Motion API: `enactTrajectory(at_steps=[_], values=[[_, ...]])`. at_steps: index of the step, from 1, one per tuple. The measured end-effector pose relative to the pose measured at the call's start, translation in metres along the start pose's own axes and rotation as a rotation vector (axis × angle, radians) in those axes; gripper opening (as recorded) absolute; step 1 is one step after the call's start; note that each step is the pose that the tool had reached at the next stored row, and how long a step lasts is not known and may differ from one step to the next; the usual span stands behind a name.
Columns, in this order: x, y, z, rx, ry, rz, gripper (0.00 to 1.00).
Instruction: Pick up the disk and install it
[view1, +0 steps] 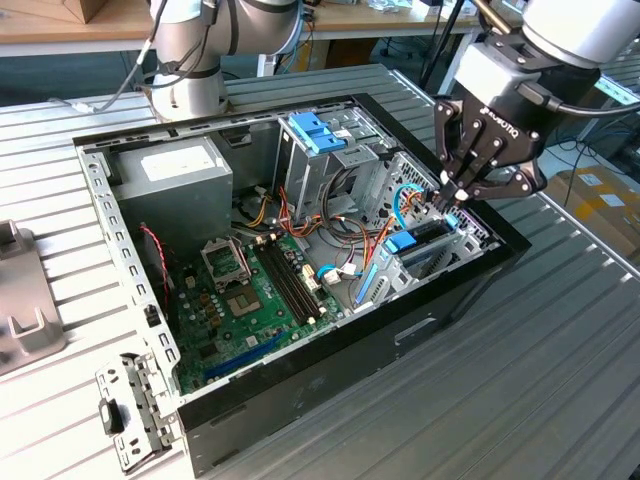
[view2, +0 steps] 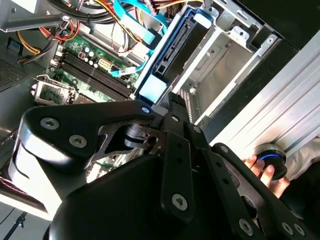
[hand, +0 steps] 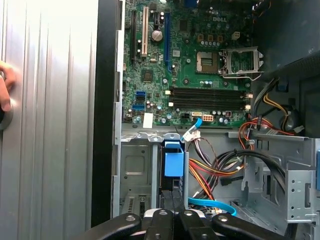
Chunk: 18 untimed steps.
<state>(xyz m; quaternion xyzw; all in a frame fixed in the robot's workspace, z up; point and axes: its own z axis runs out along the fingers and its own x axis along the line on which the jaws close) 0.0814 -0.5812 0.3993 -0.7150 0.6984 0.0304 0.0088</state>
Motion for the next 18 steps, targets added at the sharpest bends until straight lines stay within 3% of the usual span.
enactTrajectory(at_steps=[18], values=[[0.0011,-0.0166,0.0114,0.0,0.0,0.0,0.11]])
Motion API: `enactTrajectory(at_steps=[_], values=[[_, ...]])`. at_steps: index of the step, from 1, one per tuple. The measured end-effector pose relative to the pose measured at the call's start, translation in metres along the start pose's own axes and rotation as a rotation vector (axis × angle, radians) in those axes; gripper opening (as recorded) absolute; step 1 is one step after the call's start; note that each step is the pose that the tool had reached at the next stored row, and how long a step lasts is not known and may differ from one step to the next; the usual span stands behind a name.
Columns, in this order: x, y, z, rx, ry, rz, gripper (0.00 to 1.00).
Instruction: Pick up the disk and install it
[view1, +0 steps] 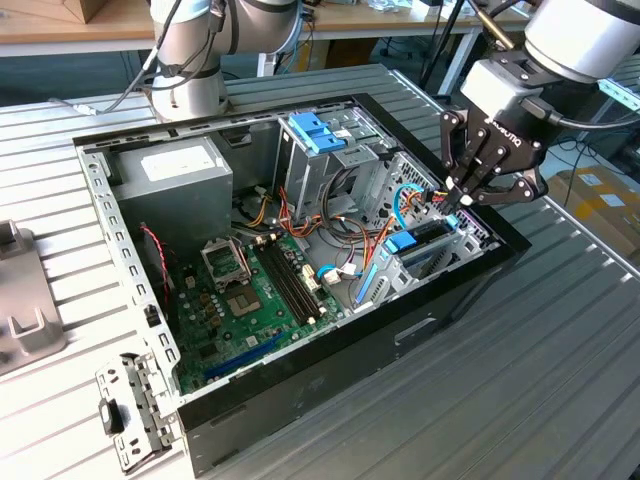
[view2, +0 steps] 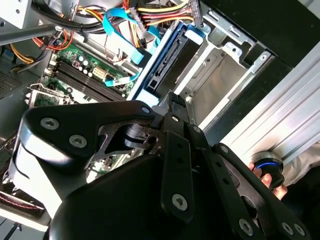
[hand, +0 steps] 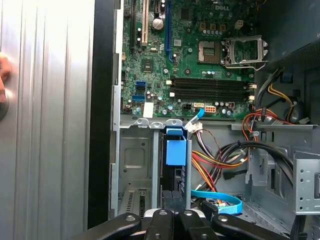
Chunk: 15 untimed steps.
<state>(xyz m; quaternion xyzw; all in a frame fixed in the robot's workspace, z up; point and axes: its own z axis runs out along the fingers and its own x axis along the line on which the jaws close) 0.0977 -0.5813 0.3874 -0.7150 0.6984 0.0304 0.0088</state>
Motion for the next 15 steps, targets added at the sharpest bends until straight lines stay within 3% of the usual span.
enactTrajectory(at_steps=[15], values=[[0.0008,-0.0213,0.0047,0.0,0.0,0.0,0.11]])
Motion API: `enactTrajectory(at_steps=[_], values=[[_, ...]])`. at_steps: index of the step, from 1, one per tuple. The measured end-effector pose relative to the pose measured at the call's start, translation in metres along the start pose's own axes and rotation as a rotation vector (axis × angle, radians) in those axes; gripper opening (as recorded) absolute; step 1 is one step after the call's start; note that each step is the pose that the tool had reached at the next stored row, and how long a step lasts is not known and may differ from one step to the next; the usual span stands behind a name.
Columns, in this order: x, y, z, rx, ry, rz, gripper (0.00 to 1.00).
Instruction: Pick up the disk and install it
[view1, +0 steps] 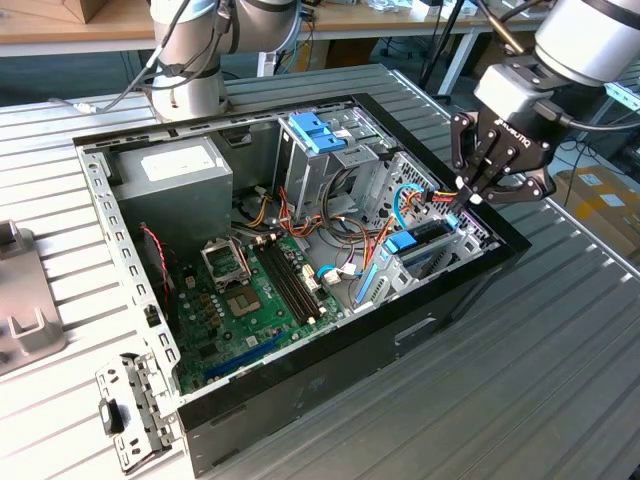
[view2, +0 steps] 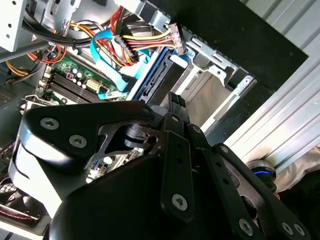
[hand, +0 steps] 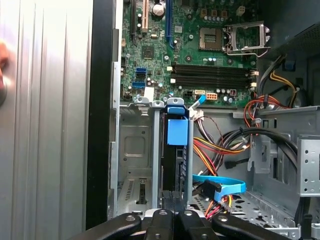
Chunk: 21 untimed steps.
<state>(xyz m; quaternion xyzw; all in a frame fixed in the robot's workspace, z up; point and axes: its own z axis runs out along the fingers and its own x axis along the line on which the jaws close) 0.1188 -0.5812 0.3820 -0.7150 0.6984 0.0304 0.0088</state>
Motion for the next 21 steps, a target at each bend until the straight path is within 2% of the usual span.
enactTrajectory(at_steps=[9,21], values=[[0.0003,-0.0128,0.0012,0.0,0.0001,0.0,0.11],[0.0,-0.0138,0.0013,0.0,0.0008,0.0,0.11]])
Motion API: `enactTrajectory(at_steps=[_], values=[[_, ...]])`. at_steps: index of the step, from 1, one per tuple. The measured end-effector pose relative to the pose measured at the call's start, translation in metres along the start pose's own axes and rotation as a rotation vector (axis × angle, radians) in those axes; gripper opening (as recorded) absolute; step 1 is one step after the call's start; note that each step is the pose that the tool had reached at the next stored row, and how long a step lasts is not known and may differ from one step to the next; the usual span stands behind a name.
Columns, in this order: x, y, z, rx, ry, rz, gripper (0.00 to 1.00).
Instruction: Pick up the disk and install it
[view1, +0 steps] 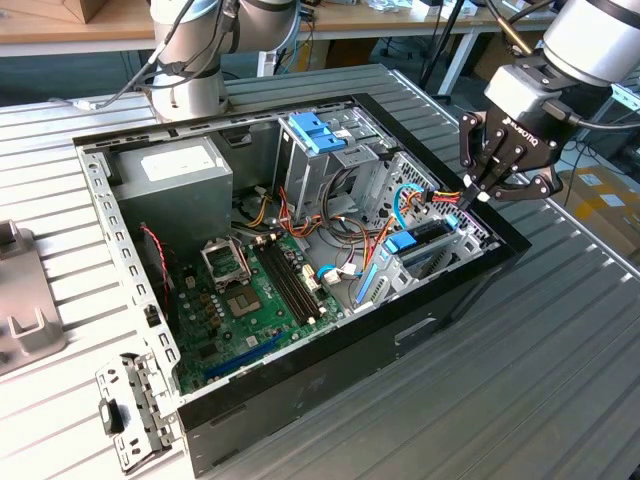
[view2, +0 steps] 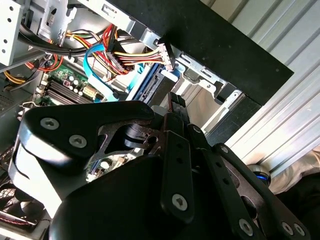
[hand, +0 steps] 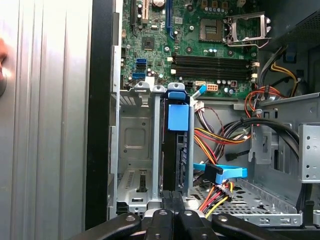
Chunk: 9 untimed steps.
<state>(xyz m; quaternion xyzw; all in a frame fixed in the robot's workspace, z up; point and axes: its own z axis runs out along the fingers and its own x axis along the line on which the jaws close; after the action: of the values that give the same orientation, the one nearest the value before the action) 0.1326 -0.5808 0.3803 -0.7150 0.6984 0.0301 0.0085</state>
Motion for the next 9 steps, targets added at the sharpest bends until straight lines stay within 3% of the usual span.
enactTrajectory(at_steps=[5,9], values=[[-0.0023,-0.0029,0.0,-0.0002,0.0017,-0.002,0.11],[-0.0046,-0.0089,0.0002,-0.0005,0.0053,-0.007,0.11]])
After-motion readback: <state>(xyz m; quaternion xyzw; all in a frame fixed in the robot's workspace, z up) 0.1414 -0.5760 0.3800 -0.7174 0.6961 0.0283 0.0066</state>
